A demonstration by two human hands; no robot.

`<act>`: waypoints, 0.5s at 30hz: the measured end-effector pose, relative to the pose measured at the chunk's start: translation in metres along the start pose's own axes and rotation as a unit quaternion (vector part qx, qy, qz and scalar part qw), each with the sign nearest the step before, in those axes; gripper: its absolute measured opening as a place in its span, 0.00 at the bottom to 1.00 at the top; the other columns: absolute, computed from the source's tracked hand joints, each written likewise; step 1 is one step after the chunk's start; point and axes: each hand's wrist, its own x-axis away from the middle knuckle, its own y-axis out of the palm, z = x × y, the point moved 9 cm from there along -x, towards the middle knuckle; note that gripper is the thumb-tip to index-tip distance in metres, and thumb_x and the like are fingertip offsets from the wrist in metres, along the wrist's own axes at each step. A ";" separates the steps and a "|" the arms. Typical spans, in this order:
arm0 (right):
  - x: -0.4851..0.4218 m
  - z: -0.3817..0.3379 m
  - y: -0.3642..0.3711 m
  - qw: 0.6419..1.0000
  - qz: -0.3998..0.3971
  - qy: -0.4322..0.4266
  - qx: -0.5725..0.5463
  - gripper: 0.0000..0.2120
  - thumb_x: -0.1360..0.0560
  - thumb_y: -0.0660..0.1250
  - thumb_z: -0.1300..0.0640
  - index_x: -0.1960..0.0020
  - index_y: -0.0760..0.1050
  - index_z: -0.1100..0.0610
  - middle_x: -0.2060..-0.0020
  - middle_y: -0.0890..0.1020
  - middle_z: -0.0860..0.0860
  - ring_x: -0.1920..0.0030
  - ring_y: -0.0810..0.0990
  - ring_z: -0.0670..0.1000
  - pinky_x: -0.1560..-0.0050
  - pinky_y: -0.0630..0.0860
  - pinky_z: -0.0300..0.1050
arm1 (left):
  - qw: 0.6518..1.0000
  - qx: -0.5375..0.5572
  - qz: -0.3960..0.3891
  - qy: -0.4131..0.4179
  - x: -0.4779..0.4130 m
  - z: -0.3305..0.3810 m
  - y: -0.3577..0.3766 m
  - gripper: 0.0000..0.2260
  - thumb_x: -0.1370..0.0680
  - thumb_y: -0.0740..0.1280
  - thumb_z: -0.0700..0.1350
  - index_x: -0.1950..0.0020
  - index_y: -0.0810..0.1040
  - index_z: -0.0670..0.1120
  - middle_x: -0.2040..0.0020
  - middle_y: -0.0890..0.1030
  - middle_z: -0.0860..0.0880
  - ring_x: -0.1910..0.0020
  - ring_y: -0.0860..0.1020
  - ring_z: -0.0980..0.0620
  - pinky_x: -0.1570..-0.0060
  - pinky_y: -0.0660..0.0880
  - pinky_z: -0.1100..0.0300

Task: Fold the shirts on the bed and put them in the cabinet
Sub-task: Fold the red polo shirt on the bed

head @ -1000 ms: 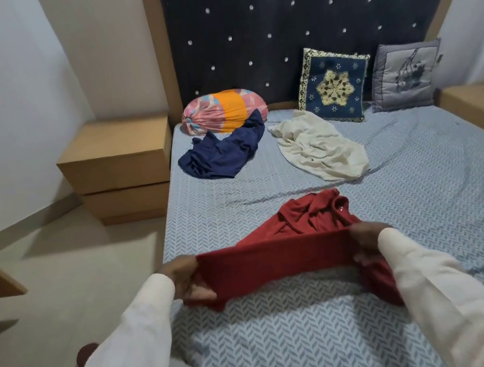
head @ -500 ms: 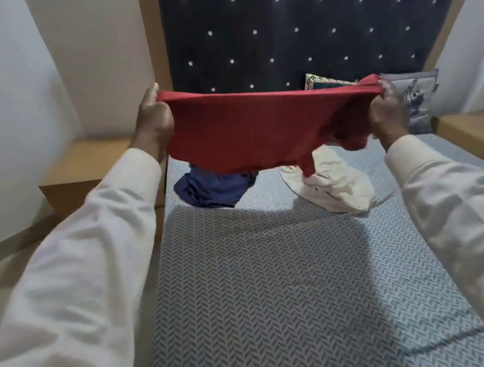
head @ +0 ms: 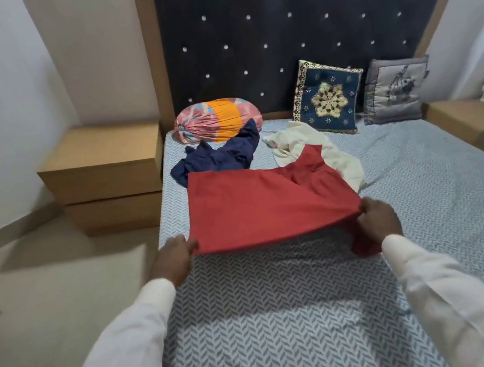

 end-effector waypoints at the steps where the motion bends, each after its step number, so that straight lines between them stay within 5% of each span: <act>1: 0.011 0.010 0.013 0.999 -0.015 -0.011 0.033 0.11 0.35 0.62 0.59 0.54 0.77 0.58 0.57 0.80 0.65 0.54 0.79 0.65 0.55 0.76 0.52 | 1.000 0.008 -0.014 0.004 0.013 -0.002 0.016 0.14 0.23 0.61 0.41 0.42 0.77 0.55 0.48 0.75 0.45 0.45 0.74 0.44 0.49 0.73 0.54; 5: 0.050 0.045 0.037 0.984 -0.055 -0.023 0.167 0.13 0.31 0.66 0.61 0.47 0.76 0.60 0.53 0.77 0.62 0.49 0.75 0.65 0.53 0.76 0.53 | 0.996 -0.017 -0.065 0.051 0.057 0.015 0.048 0.09 0.24 0.62 0.43 0.48 0.78 0.53 0.48 0.77 0.49 0.45 0.77 0.49 0.52 0.70 0.60; 11: 0.090 0.056 0.024 0.977 -0.034 -0.046 0.205 0.05 0.28 0.65 0.62 0.53 0.76 0.56 0.55 0.77 0.57 0.51 0.74 0.61 0.59 0.73 0.48 | 0.984 -0.100 -0.143 0.039 0.101 0.019 0.070 0.15 0.26 0.62 0.37 0.45 0.81 0.49 0.43 0.79 0.46 0.44 0.79 0.44 0.44 0.74 0.56; 15: 0.126 0.066 0.019 0.977 -0.026 -0.038 0.209 0.05 0.27 0.64 0.62 0.55 0.77 0.54 0.58 0.74 0.55 0.52 0.73 0.59 0.64 0.67 0.45 | 0.971 -0.164 -0.172 0.025 0.132 0.014 0.074 0.12 0.25 0.62 0.42 0.42 0.77 0.47 0.42 0.79 0.44 0.44 0.79 0.42 0.45 0.75 0.52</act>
